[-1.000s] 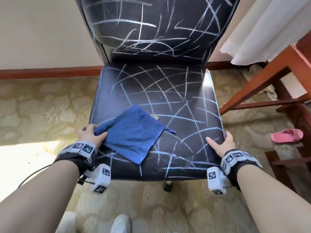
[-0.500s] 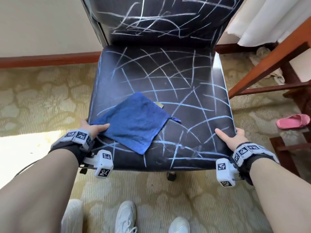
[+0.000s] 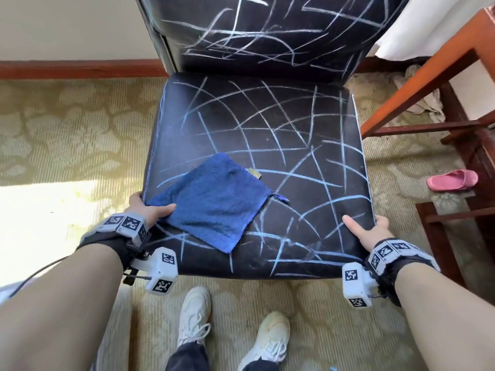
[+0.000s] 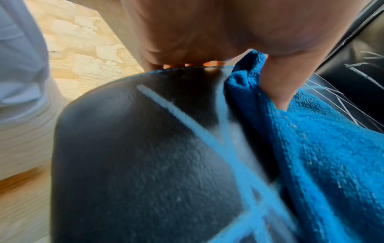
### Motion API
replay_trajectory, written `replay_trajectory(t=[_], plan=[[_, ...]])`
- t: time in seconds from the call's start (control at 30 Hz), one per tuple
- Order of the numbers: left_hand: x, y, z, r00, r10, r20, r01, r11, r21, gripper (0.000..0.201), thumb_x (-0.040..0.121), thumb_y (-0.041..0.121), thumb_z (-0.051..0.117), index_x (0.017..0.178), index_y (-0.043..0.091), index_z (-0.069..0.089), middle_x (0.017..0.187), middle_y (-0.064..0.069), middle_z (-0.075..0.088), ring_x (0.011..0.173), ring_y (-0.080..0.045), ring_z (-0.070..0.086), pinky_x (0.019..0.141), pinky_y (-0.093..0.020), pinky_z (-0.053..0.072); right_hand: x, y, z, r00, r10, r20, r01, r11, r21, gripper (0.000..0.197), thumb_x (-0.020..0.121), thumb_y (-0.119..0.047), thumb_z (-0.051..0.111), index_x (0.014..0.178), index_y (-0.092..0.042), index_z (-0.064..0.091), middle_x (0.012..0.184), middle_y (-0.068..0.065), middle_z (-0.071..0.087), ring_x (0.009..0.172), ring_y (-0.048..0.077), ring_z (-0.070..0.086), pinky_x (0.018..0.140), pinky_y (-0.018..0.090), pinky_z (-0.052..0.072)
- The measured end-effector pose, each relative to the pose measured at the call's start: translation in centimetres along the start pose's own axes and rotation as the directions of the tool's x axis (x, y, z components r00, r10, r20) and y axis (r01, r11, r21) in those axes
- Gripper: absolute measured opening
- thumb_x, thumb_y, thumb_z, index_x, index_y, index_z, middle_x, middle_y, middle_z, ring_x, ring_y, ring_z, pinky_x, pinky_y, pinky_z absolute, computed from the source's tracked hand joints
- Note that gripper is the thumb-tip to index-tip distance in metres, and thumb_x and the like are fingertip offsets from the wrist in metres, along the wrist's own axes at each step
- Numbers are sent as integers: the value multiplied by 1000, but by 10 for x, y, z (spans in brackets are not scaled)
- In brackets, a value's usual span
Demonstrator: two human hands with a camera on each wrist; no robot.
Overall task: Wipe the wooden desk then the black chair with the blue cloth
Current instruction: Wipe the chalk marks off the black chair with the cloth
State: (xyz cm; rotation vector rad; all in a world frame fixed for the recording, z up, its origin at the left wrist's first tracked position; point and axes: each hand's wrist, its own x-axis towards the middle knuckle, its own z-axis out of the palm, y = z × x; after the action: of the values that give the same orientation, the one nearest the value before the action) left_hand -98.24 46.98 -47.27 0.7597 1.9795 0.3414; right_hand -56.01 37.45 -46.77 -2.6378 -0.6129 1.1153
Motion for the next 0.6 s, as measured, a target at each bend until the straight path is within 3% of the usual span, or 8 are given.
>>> replay_trajectory(t=[0.17, 0.4, 0.6], plan=[[-26, -38, 2, 1000, -5, -4, 5, 999, 32, 86, 76, 22, 78, 142, 7, 25, 122, -18, 53, 108, -39, 55, 96, -51, 43, -23, 39, -1, 1000, 11, -11, -11, 1000, -28, 77, 81, -45, 67, 137, -8, 28, 128, 18, 51, 112, 37, 52, 91, 40, 38], [-69, -94, 0, 1000, 0, 15, -1, 998, 61, 86, 71, 19, 81, 139, 6, 29, 124, -18, 54, 108, -38, 55, 97, -52, 43, -61, 112, 4, 997, 70, -15, -70, 997, -24, 82, 78, -49, 68, 138, -10, 27, 128, 19, 51, 112, 38, 52, 97, 44, 39], [-110, -134, 4, 997, -65, 28, 57, 969, 242, 95, 72, 29, 81, 143, 9, 22, 134, -21, 45, 115, -39, 50, 100, -51, 39, -92, 171, 2, 995, 99, -34, -100, 995, -17, 77, 79, -43, 70, 135, -7, 30, 124, 21, 52, 111, 38, 52, 93, 42, 38]])
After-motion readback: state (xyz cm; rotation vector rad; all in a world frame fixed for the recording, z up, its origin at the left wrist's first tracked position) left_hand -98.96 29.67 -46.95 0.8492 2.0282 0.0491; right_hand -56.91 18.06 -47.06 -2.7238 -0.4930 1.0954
